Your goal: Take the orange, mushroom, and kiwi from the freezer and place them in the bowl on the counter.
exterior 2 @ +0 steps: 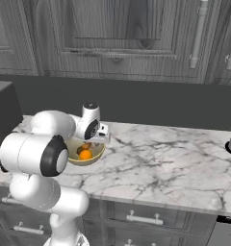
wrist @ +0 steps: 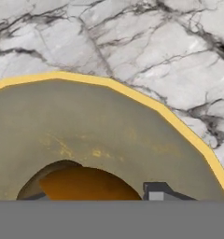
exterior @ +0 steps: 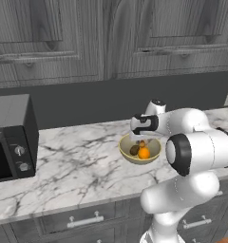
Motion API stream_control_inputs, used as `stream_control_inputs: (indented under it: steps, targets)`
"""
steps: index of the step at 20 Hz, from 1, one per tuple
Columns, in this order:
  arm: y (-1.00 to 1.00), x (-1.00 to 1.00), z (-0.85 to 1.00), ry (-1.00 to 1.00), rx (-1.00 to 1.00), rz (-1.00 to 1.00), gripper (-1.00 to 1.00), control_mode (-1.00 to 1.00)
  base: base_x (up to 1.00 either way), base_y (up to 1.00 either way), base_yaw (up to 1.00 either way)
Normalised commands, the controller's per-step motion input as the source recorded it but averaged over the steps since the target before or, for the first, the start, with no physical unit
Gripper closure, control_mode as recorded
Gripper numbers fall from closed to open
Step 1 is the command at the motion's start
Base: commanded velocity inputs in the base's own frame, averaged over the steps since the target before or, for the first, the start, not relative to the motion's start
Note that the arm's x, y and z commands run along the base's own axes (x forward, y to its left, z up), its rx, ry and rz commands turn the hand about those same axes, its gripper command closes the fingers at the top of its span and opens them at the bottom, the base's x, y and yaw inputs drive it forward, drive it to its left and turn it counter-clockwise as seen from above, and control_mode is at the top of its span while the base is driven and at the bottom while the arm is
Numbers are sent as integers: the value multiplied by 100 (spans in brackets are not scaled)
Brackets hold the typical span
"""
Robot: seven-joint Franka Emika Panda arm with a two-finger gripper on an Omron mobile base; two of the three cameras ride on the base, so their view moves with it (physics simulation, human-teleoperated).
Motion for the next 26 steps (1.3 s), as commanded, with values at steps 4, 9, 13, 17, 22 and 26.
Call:
stream_control_inputs:
  steps: [4, 9, 13, 17, 22, 26]
  targets:
    - [0, 0, 0, -1, 0, -1, -100, -100, 0, 0, 0]
    - [0, -3, 0, -7, 0, -4, -100, -100, 0, 0, 0]
    - [-7, -6, 0, -15, 0, -5, -100, -100, 0, 0, 0]
    - [-2, -38, 3, -17, 0, -5, -100, -100, 0, 0, 0]
    - [0, -59, 11, -15, 0, -5, -100, -100, 0, 0, 0]
    - [0, -44, 50, -5, 0, -5, -100, -100, 0, 0, 0]
